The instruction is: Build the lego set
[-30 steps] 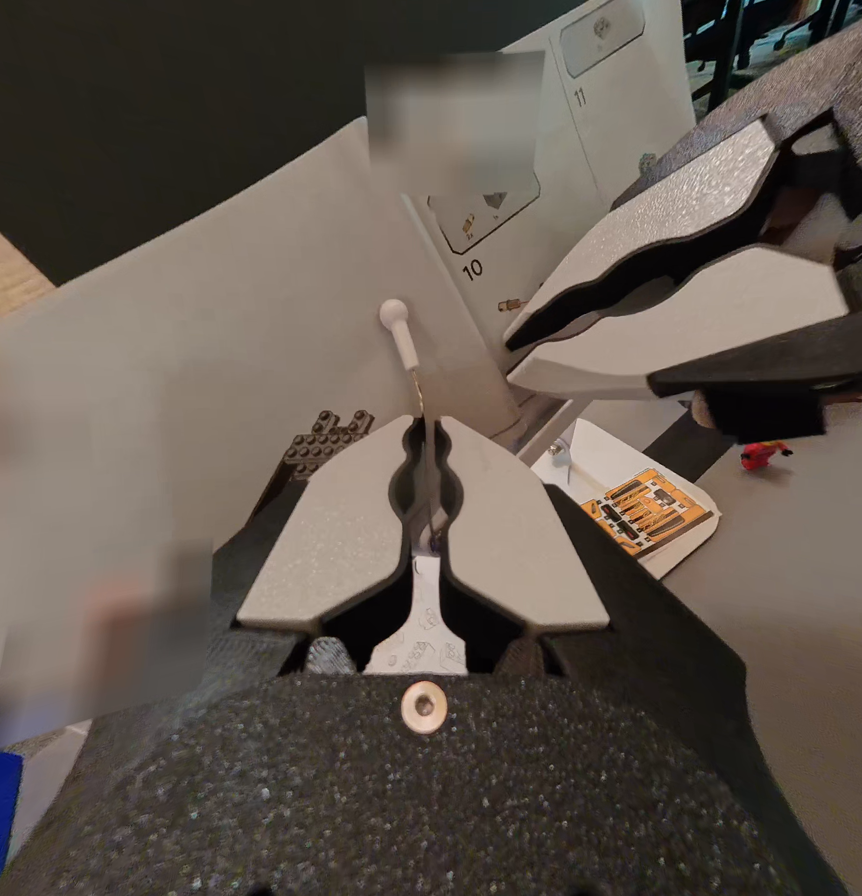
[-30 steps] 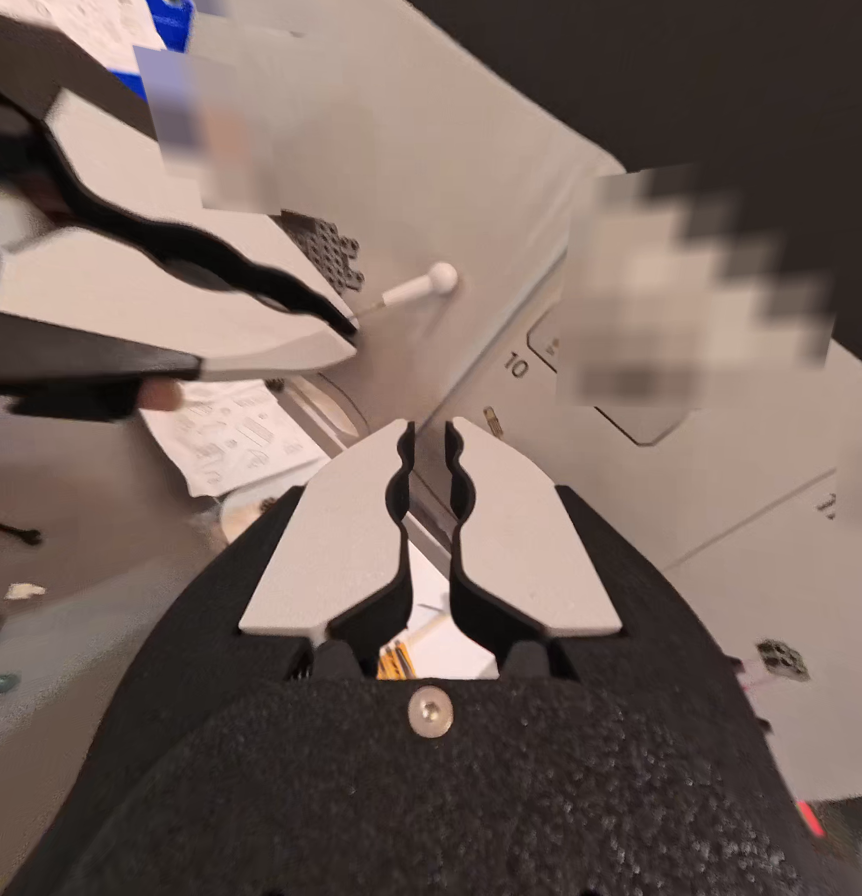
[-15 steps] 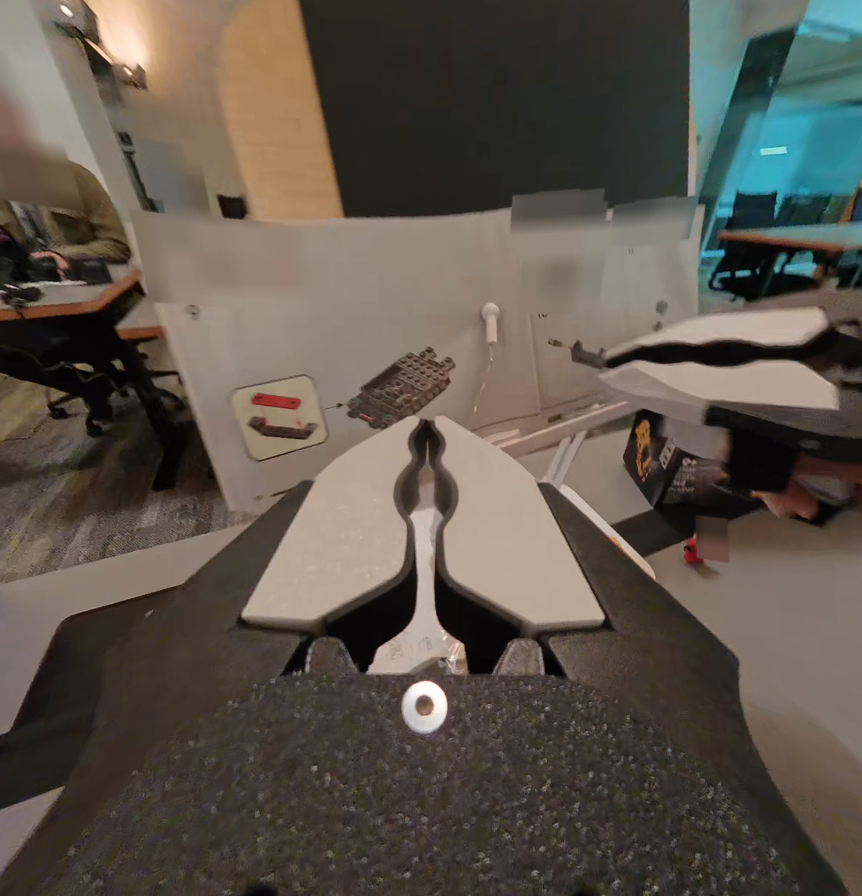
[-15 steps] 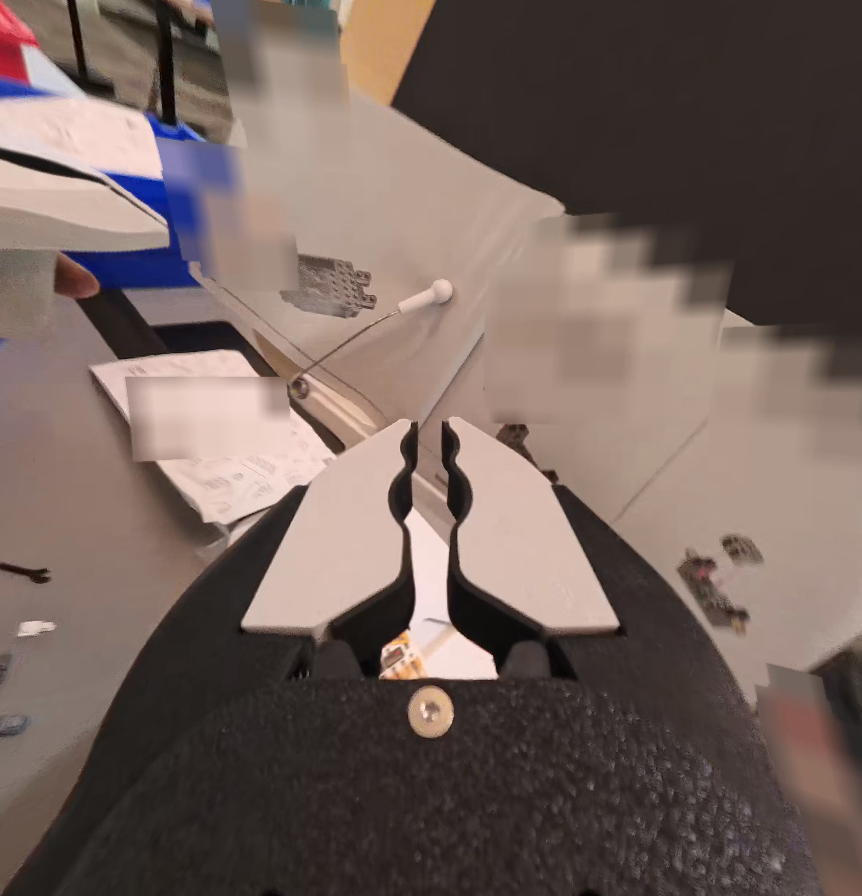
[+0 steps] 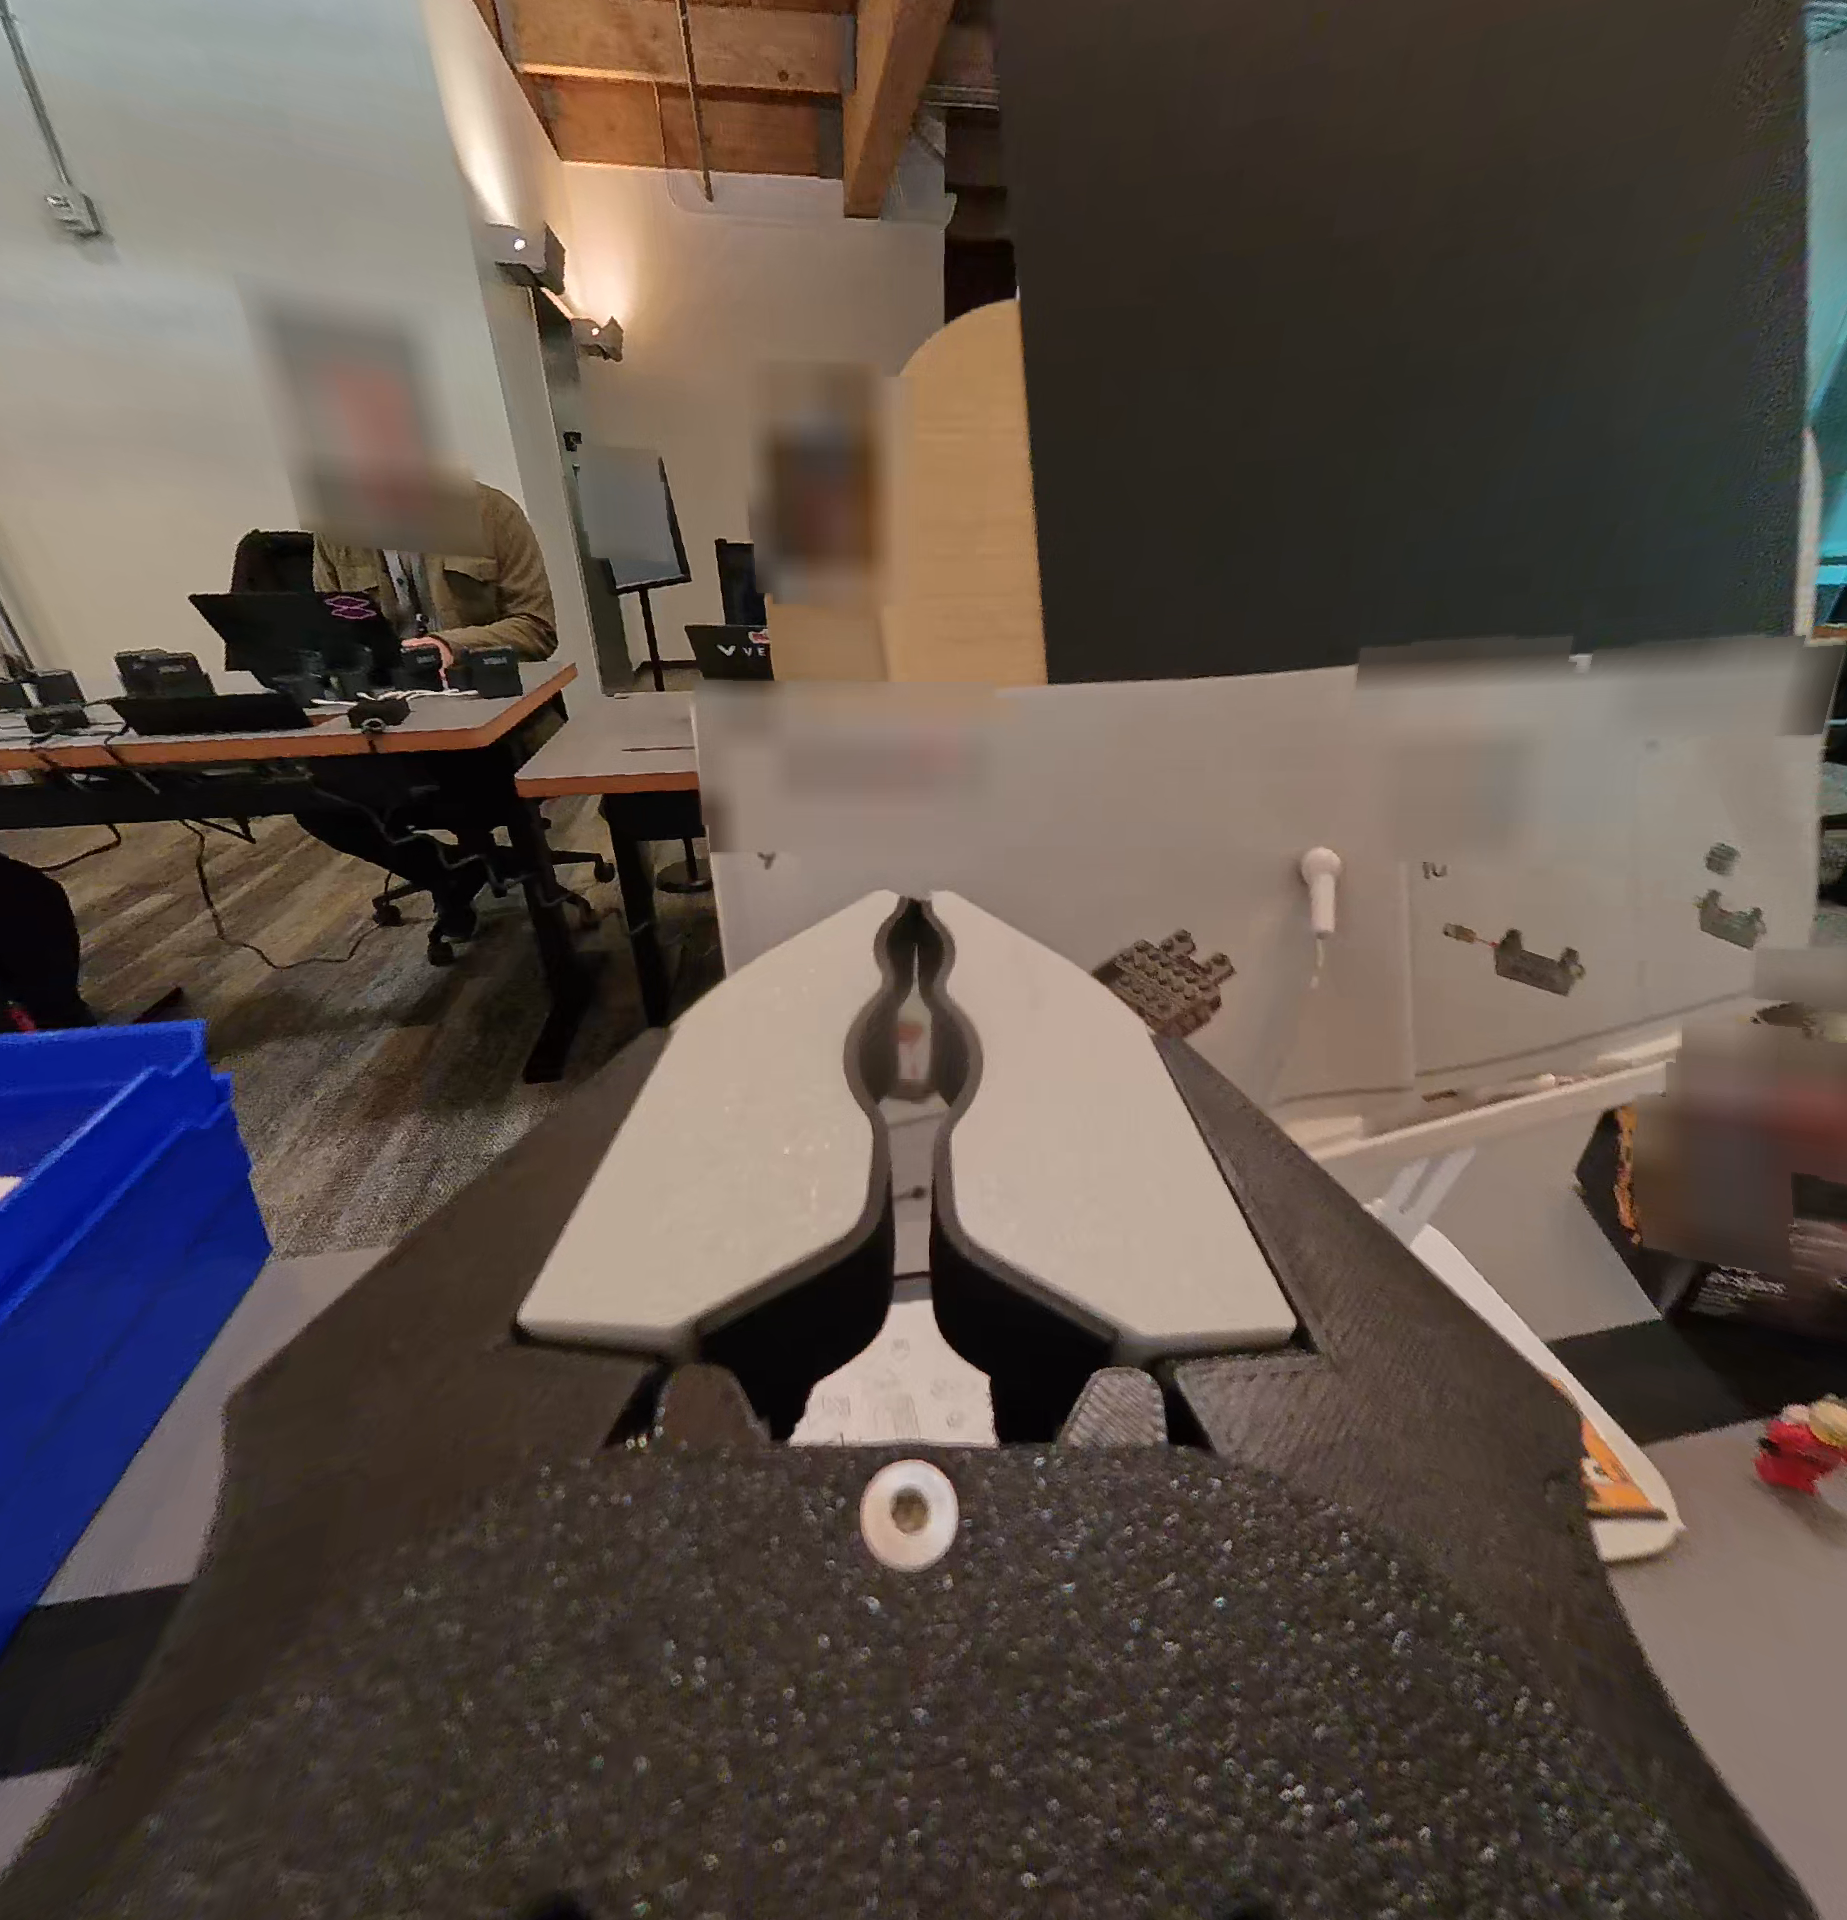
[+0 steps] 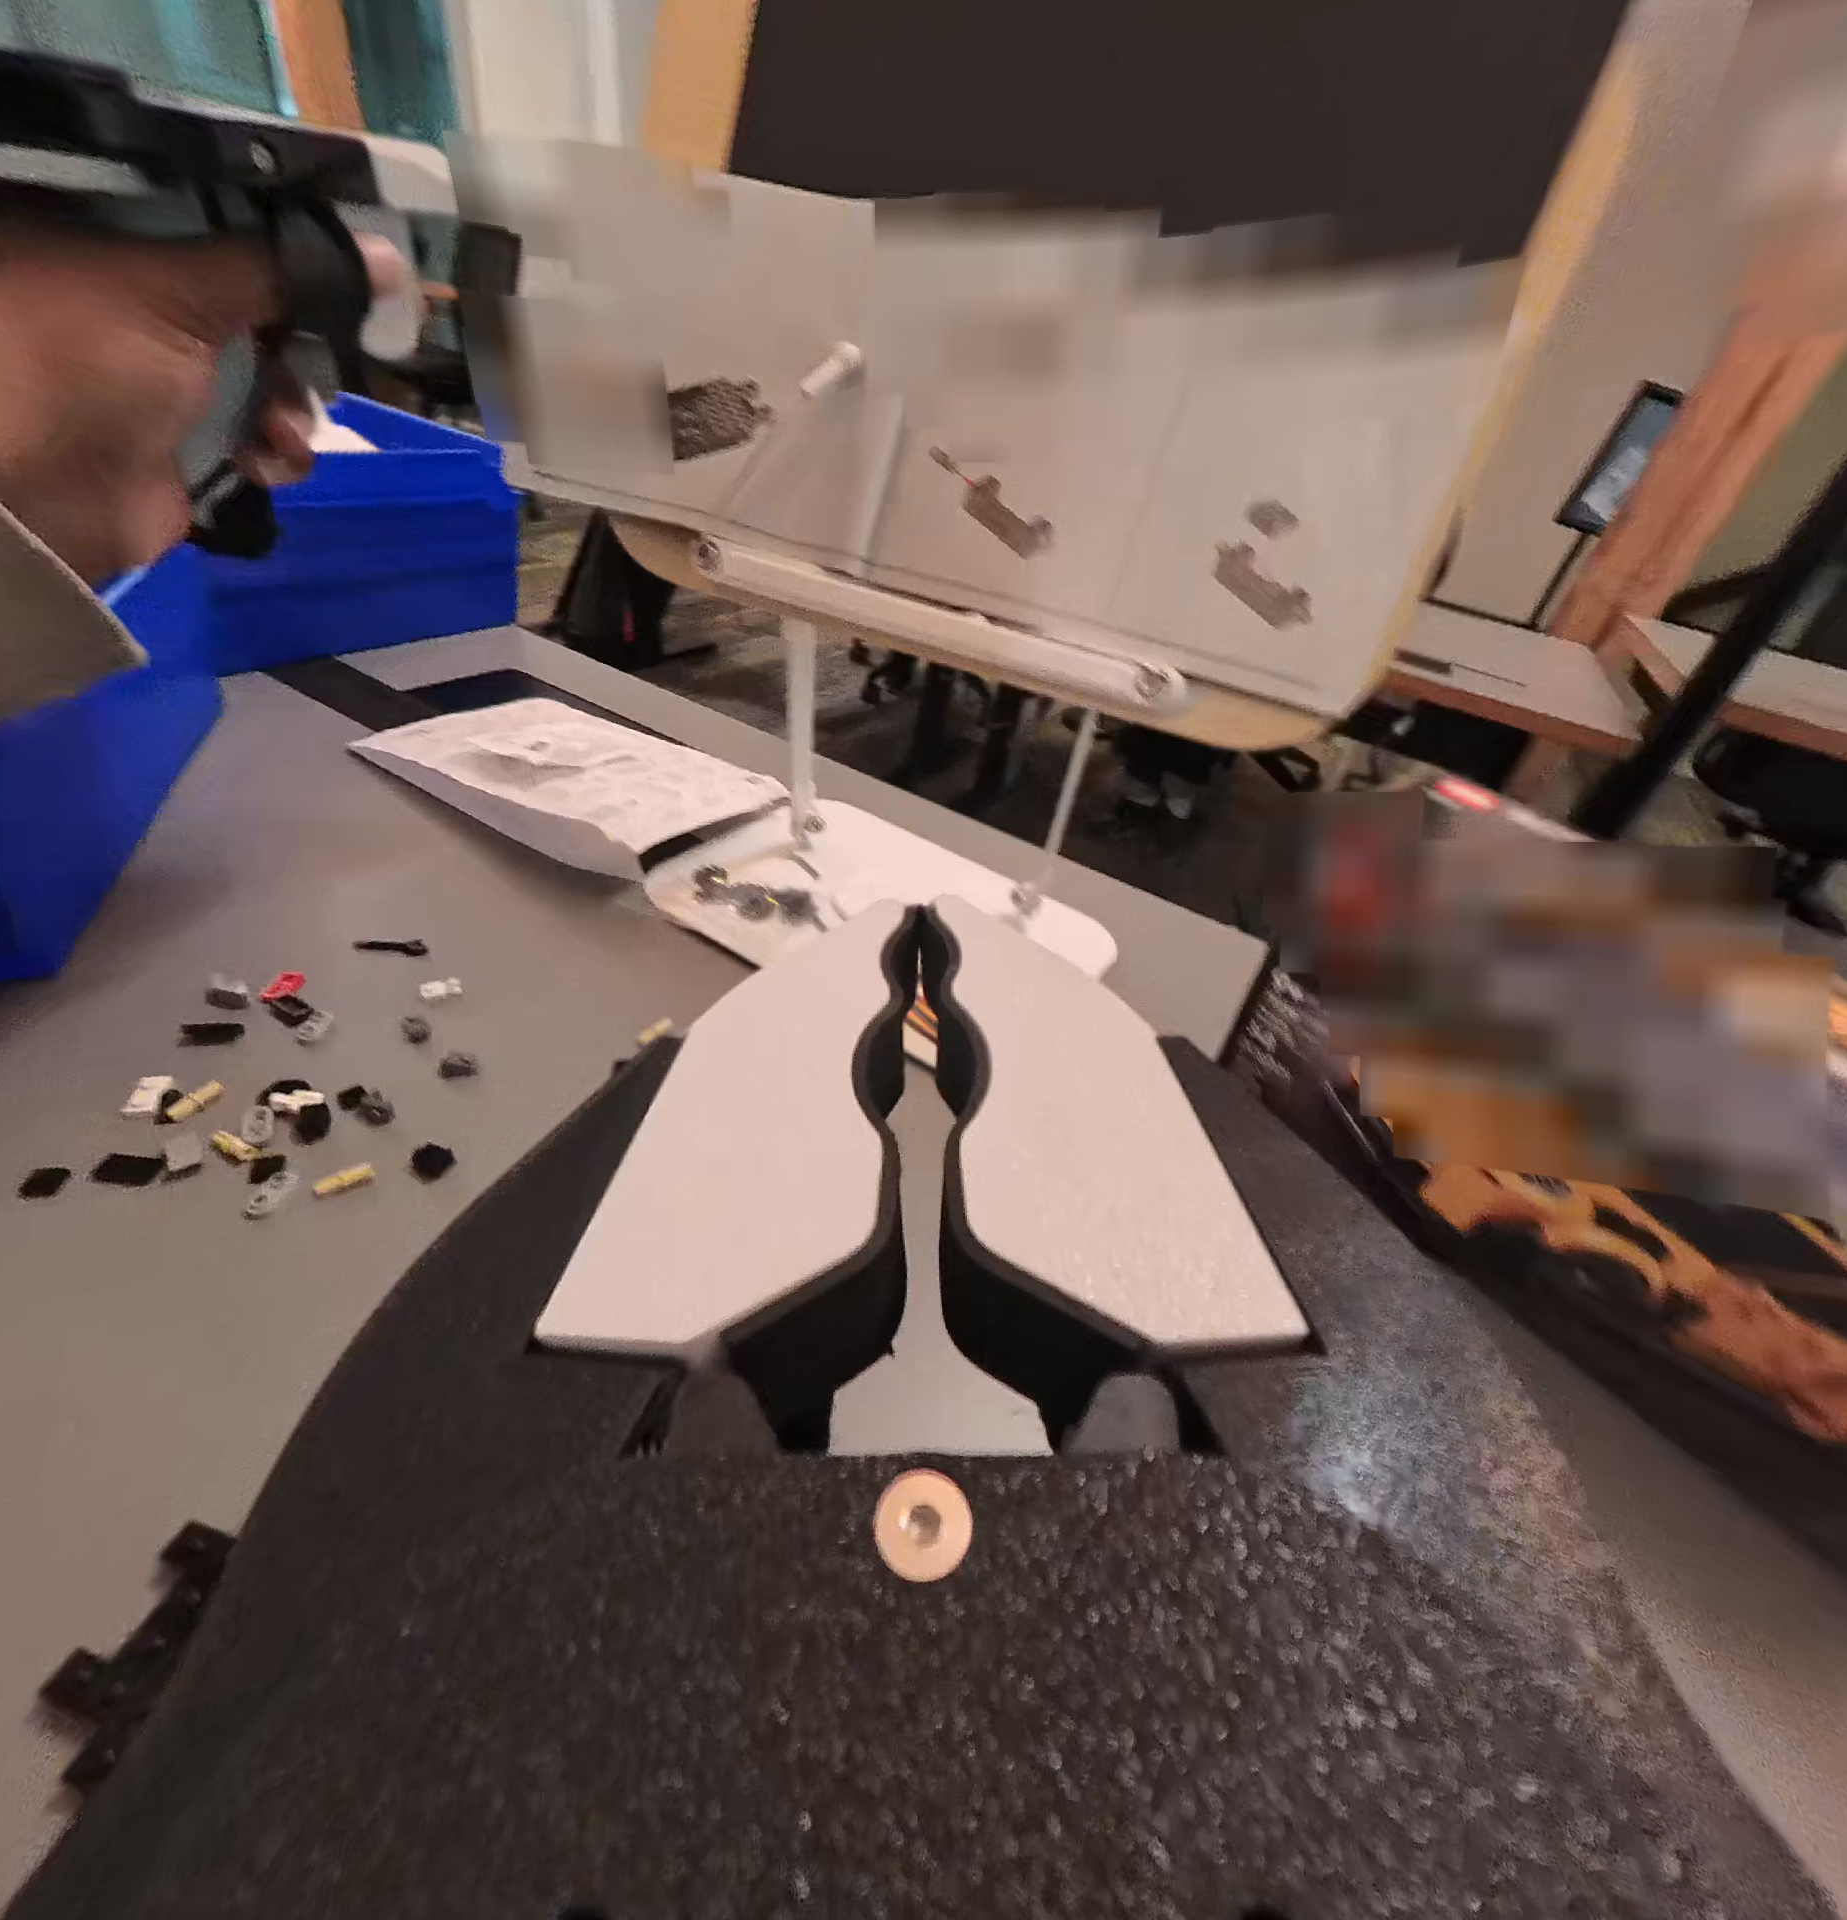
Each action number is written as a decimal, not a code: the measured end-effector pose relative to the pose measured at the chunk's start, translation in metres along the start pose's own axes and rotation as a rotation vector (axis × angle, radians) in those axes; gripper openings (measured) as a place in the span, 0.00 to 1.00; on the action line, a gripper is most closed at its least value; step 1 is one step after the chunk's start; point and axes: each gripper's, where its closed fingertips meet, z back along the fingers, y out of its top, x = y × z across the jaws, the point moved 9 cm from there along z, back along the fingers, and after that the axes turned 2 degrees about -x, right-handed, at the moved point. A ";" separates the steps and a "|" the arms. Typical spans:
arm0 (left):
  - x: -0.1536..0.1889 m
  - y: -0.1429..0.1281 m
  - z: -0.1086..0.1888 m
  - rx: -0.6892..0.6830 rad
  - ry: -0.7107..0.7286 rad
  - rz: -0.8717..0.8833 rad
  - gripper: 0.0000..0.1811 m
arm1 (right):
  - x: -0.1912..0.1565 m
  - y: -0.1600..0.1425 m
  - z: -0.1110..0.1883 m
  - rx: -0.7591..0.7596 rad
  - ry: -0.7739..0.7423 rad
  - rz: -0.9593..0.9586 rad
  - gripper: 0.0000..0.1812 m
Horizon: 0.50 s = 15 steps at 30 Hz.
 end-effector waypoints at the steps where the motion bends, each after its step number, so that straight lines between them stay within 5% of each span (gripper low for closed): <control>1: -0.002 0.002 -0.005 -0.002 0.005 -0.005 0.00 | 0.005 -0.008 0.006 -0.004 -0.026 -0.025 0.00; 15: -0.008 0.001 -0.041 -0.028 0.083 -0.054 0.00 | 0.061 -0.046 0.023 -0.014 -0.229 -0.184 0.00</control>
